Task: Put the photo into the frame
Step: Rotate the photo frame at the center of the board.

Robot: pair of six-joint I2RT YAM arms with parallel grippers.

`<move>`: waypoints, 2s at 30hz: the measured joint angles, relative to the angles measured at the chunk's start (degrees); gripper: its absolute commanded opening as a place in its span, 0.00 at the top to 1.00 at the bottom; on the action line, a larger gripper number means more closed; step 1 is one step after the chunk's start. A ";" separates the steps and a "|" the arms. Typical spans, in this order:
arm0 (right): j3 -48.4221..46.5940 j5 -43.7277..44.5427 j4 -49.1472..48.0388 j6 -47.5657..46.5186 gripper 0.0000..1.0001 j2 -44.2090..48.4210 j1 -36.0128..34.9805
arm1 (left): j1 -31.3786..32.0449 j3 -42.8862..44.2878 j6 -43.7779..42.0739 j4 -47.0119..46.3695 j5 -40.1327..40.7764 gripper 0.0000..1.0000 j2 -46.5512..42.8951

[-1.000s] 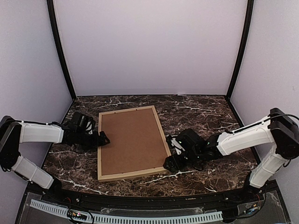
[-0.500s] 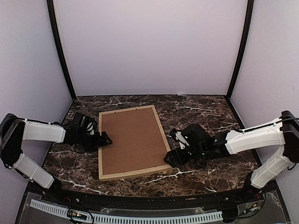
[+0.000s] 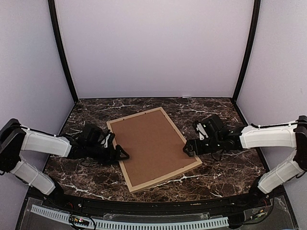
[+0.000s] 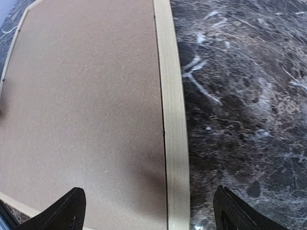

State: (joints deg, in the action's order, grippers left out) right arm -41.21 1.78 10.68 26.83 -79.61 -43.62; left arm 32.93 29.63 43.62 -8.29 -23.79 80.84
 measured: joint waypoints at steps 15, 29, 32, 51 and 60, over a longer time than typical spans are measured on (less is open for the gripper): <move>1.97 3.17 3.96 2.84 0.03 0.68 6.99 | 6.56 12.94 -14.03 12.61 1.36 0.03 -5.55; 6.80 0.79 3.32 8.02 0.01 5.92 6.97 | -12.24 36.24 -26.88 16.11 8.46 0.01 13.77; 8.66 -0.20 3.30 9.55 0.01 7.28 6.82 | -13.90 42.29 -28.85 16.79 8.63 0.01 21.27; 16.31 -4.09 -6.49 26.34 0.01 9.75 -2.34 | -17.18 63.43 -33.99 19.69 -4.17 0.01 47.45; 15.47 -1.81 -6.47 28.55 0.01 8.98 -2.62 | -17.18 60.81 -33.35 16.98 -10.05 0.02 47.04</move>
State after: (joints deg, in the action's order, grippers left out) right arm -25.74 -0.03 4.21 55.37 -70.63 -46.24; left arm 15.75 90.43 10.26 8.69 -33.85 127.87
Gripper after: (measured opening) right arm 0.986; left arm 0.988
